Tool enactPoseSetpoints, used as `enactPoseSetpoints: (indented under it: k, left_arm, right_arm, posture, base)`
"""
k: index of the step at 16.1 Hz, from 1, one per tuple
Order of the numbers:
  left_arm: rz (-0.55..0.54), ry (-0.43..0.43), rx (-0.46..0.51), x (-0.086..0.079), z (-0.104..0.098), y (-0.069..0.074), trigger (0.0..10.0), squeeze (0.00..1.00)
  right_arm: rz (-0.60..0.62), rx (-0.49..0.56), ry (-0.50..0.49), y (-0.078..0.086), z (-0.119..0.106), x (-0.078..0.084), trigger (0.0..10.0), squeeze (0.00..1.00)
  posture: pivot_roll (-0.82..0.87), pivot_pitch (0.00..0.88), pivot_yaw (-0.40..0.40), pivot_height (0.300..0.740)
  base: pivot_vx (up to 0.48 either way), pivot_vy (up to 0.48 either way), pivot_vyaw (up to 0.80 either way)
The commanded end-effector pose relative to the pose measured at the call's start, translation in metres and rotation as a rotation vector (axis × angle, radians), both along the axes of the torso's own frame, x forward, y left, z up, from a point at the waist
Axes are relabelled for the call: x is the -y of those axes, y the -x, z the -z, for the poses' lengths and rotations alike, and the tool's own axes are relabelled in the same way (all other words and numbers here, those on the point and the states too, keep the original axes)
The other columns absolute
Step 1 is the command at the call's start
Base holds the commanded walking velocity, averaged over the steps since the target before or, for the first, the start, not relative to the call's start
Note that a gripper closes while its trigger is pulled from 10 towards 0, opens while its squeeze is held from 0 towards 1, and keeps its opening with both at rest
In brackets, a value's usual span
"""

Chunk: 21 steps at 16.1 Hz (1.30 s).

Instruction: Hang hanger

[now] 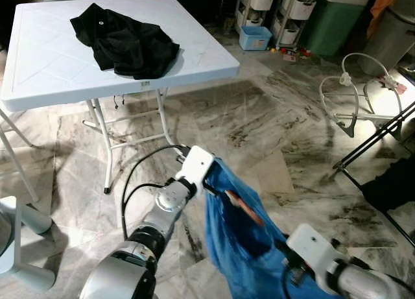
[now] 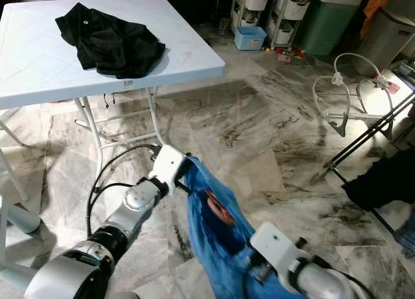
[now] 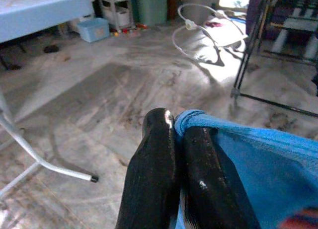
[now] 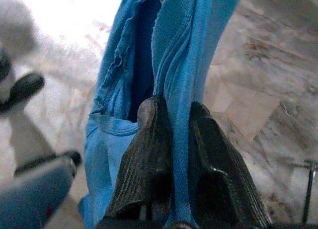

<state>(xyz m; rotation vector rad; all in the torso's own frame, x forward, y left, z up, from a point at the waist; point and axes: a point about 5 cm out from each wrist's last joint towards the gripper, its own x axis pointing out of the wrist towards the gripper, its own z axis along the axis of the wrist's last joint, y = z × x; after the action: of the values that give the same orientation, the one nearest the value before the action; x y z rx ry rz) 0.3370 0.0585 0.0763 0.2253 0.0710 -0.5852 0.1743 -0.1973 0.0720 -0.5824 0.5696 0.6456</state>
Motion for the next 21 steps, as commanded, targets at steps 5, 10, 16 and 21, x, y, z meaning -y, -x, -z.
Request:
enactPoseSetpoints:
  k: [5, 10, 16, 21]
  left_arm:
    - [-0.163, 0.019, 0.063, -0.031, -0.017, -0.017, 0.0, 0.0]
    - [-0.099, -0.054, -0.097, -0.027, 0.01, -0.005, 10.0, 1.0]
    - [-0.161, -0.128, 0.008, -0.048, -0.007, -0.018, 10.0, 1.0]
    - [-0.11, -0.186, -0.044, -0.05, 0.004, -0.013, 10.0, 1.0]
  right_arm:
    - [0.102, -0.161, 0.158, 0.019, 0.012, 0.047, 10.0, 0.0]
    - [0.004, -0.131, -0.039, 0.015, 0.003, 0.013, 10.0, 0.0]
    - [-0.081, -0.186, -0.201, 0.029, -0.011, 0.001, 10.0, 0.0]
    - [-0.03, -0.116, -0.22, 0.017, -0.025, 0.015, 10.0, 0.0]
  posture:
    - [0.08, 0.073, -0.108, 0.74]
    - [0.08, 0.076, -0.116, 0.74]
    - [0.08, 0.08, -0.123, 0.74]
    - [0.08, 0.083, -0.123, 0.74]
  base:
    - [0.0, 0.0, 0.0]
    - [0.0, 0.0, 0.0]
    - [0.0, 0.0, 0.0]
    - [0.0, 0.0, 0.0]
